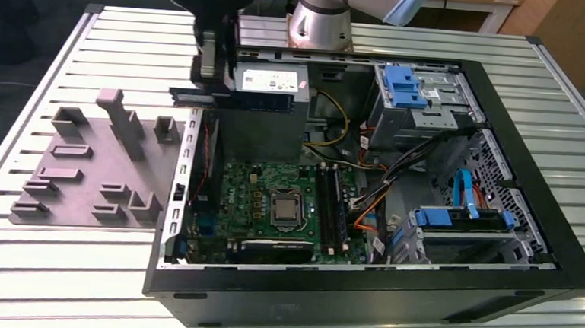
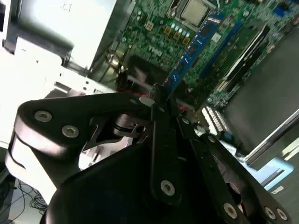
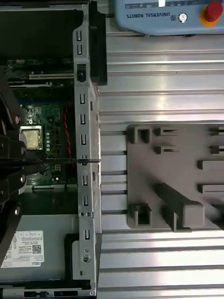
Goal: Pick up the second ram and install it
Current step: 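Pick up the second ram and move it above second insertion slot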
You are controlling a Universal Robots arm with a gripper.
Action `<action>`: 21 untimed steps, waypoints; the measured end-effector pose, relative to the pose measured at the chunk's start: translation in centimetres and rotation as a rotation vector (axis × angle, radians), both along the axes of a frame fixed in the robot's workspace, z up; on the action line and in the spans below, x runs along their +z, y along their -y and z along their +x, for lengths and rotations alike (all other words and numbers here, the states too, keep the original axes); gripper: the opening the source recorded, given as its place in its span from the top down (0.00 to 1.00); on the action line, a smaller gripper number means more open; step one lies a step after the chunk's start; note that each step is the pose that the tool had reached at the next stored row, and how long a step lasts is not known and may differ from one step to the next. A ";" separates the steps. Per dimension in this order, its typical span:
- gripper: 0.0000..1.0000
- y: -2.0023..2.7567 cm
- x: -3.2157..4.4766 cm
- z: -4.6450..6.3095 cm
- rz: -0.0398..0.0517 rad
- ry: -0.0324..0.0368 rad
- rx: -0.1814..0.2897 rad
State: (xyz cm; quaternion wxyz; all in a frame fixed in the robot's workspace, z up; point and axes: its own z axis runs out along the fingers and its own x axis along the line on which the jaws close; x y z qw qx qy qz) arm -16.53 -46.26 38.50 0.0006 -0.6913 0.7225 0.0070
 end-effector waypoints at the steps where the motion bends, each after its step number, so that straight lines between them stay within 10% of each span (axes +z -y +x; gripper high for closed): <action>1: 0.86 0.00 0.00 0.4 0.0001 0.0001 0.000; 21: 0.86 0.00 0.00 9.4 0.0000 0.0000 0.000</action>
